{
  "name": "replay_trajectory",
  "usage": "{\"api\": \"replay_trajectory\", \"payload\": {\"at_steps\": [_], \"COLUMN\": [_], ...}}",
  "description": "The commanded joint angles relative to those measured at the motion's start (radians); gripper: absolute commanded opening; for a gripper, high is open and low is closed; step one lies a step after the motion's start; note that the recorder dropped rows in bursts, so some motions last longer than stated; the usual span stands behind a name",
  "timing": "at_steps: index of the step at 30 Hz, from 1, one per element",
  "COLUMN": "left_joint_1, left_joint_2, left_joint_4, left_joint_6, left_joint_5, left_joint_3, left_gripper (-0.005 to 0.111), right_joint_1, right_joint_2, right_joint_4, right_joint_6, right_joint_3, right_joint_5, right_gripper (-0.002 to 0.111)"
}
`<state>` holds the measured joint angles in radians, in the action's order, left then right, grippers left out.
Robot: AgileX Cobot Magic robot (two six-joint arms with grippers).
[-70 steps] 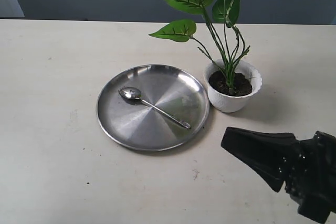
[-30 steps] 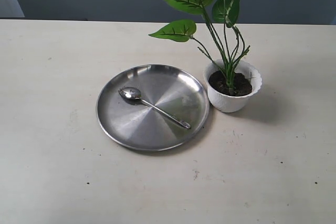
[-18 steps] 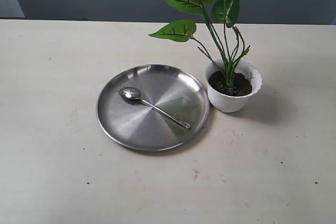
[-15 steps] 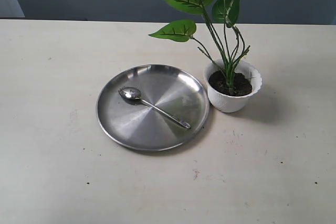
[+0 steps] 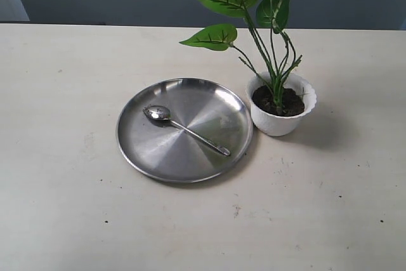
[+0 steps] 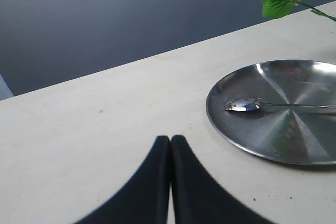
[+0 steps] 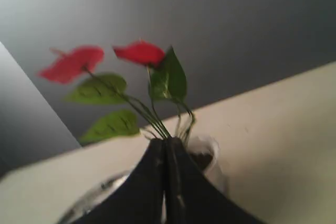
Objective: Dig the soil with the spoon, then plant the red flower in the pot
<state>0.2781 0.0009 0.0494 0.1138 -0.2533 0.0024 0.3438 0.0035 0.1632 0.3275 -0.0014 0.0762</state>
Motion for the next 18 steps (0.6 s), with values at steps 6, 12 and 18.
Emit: {"api": "replay_trajectory", "payload": {"at_steps": [6,12,18], "left_joint_1": [0.005,0.005,0.005], "left_joint_2": [-0.001,-0.001,-0.001], "left_joint_4": [-0.009,-0.009,-0.009], "left_joint_6": [-0.001,-0.001,-0.001], "left_joint_5": [0.013,0.013,0.013], "left_joint_3": [-0.002,-0.002,-0.002], "left_gripper": [0.0,0.0,0.0], "right_joint_1": [-0.019,-0.096,-0.112], "right_joint_2": [-0.004,-0.004,-0.004], "right_joint_4": [-0.147,-0.154,-0.15], "right_joint_6": [-0.131,-0.121,-0.121], "right_joint_3": [0.001,0.001,0.001], "right_joint_5": [0.059,0.048,0.048], "right_gripper": [-0.001,-0.001,-0.001]}}
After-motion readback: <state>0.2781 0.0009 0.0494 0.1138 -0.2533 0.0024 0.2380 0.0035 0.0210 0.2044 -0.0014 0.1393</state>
